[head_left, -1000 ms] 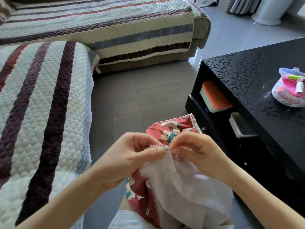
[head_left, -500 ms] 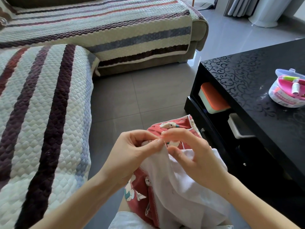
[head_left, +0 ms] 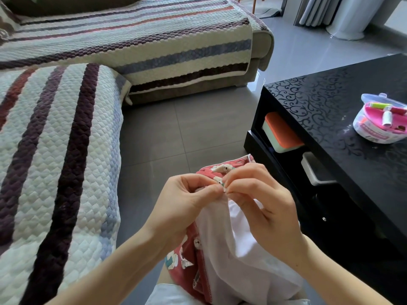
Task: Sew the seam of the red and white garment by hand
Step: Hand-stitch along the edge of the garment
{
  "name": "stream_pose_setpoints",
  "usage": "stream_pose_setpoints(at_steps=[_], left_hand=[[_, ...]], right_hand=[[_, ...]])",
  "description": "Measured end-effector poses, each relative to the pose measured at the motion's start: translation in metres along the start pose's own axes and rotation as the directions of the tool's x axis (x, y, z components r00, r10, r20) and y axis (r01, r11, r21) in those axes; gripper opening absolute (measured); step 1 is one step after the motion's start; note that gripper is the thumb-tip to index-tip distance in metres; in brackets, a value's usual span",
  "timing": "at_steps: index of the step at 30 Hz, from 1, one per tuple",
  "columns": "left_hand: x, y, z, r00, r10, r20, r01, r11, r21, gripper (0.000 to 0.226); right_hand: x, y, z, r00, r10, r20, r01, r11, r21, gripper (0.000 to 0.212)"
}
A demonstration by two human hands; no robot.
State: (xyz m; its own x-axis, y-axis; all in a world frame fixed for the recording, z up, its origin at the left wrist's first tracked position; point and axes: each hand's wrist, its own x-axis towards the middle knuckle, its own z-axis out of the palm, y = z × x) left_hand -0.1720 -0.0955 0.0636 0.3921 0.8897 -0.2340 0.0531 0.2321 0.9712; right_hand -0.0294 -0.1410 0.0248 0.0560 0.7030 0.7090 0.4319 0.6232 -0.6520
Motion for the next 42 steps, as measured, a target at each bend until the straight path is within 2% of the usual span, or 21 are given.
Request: stream_pose_setpoints(at_steps=[5,8,10,12,14,15,18,20,22,25,28,31,35,42], left_hand=[[0.005,-0.015,0.001,0.985,-0.037,-0.167,0.054,0.993,0.104,0.019],[0.004,-0.014,0.0,0.985,-0.128,-0.119,0.134,0.99,0.043,0.022],[0.006,-0.008,-0.002,0.979,-0.197,-0.053,0.195,0.98,-0.034,0.022],[0.009,-0.005,-0.004,0.961,-0.278,-0.009,0.277,0.959,-0.064,0.023],[0.015,-0.004,-0.007,0.937,-0.348,0.005,0.347,0.933,-0.095,0.022],[0.017,-0.004,-0.009,0.928,-0.373,0.014,0.372,0.921,-0.118,0.021],[0.025,0.002,-0.015,0.91,-0.414,0.031,0.413,0.893,-0.179,0.029],[0.033,0.01,-0.02,0.902,-0.429,0.043,0.43,0.887,-0.167,0.025],[0.041,0.022,-0.027,0.896,-0.43,0.106,0.441,0.891,-0.108,0.01],[0.05,0.046,-0.035,0.906,-0.397,0.15,0.398,0.917,0.024,0.011],[0.057,0.07,-0.036,0.947,-0.274,0.17,0.256,0.959,0.12,0.004],[0.058,0.09,-0.034,0.965,-0.105,0.239,0.031,0.955,0.294,0.014],[0.058,0.11,-0.024,0.947,0.023,0.32,-0.142,0.924,0.356,0.004],[0.055,0.131,-0.016,0.874,0.119,0.471,-0.316,0.875,0.366,0.021]], right_hand=[[0.009,-0.011,-0.011,0.998,0.027,-0.061,-0.017,0.988,0.155,0.009],[0.02,-0.006,-0.019,0.966,0.243,-0.084,-0.205,0.925,0.319,0.007],[0.024,0.0,-0.021,0.926,0.377,-0.017,-0.319,0.807,0.497,0.01],[0.029,0.003,-0.027,0.87,0.489,0.062,-0.403,0.634,0.66,0.011],[0.034,0.009,-0.034,0.822,0.558,0.116,-0.442,0.495,0.748,0.009],[0.035,0.012,-0.039,0.815,0.566,0.12,-0.451,0.492,0.745,0.009],[0.037,0.019,-0.051,0.832,0.551,0.068,-0.468,0.629,0.62,0.02],[0.037,0.021,-0.056,0.843,0.535,0.056,-0.471,0.684,0.558,0.02],[0.039,0.02,-0.057,0.857,0.511,0.065,-0.476,0.739,0.476,0.016],[0.04,0.021,-0.056,0.854,0.514,0.077,-0.506,0.788,0.351,0.015],[0.04,0.027,-0.052,0.86,0.501,0.096,-0.51,0.839,0.189,0.014],[0.04,0.032,-0.045,0.887,0.45,0.102,-0.454,0.89,0.026,0.011],[0.046,0.037,-0.032,0.88,0.453,0.145,-0.462,0.886,0.039,0.011],[0.06,0.033,-0.013,0.861,0.481,0.167,-0.489,0.872,0.007,0.011]])
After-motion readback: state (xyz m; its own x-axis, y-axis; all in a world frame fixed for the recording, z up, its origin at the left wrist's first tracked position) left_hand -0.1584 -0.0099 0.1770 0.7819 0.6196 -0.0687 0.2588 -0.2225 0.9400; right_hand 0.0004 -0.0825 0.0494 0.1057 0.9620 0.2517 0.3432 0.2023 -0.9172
